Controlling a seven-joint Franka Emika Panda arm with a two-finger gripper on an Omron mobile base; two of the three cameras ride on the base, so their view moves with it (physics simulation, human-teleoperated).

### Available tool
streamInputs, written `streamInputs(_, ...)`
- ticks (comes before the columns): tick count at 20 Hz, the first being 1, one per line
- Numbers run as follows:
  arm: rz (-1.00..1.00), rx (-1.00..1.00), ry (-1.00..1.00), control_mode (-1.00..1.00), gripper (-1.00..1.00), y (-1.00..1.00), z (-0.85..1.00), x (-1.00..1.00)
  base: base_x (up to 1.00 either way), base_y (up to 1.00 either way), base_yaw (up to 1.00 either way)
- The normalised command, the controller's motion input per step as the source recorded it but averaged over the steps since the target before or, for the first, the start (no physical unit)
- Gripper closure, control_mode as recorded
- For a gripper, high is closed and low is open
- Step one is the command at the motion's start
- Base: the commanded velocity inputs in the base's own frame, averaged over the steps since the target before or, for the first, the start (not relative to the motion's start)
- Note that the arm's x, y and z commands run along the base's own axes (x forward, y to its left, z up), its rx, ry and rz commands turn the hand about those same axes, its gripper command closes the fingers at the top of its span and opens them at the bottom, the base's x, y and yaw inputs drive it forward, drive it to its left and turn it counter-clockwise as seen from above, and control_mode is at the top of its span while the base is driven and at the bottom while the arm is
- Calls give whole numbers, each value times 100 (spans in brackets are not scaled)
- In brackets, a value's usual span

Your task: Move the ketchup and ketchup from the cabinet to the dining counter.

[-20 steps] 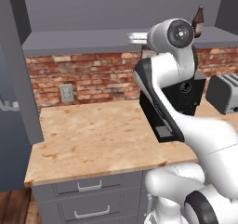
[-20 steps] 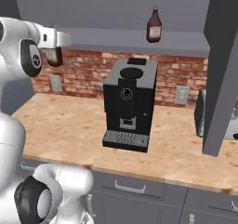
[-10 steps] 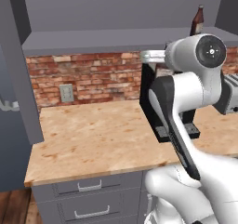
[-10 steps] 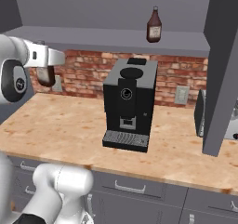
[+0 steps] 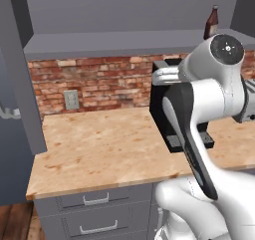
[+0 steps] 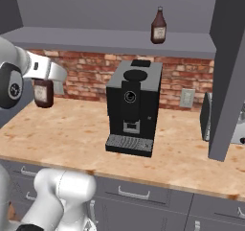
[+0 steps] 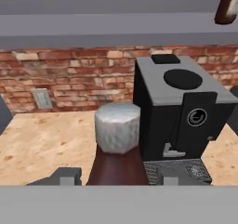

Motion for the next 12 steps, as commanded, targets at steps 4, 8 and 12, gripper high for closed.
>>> streamInputs(4,0,0,14,-100,100,0,-15,0,0,0,0)
streamInputs(8,0,0,5,100,100,0,-2,0,-13,0,0)
streamInputs(12,0,0,0,100,100,0,0,0,-98,-6,-2)
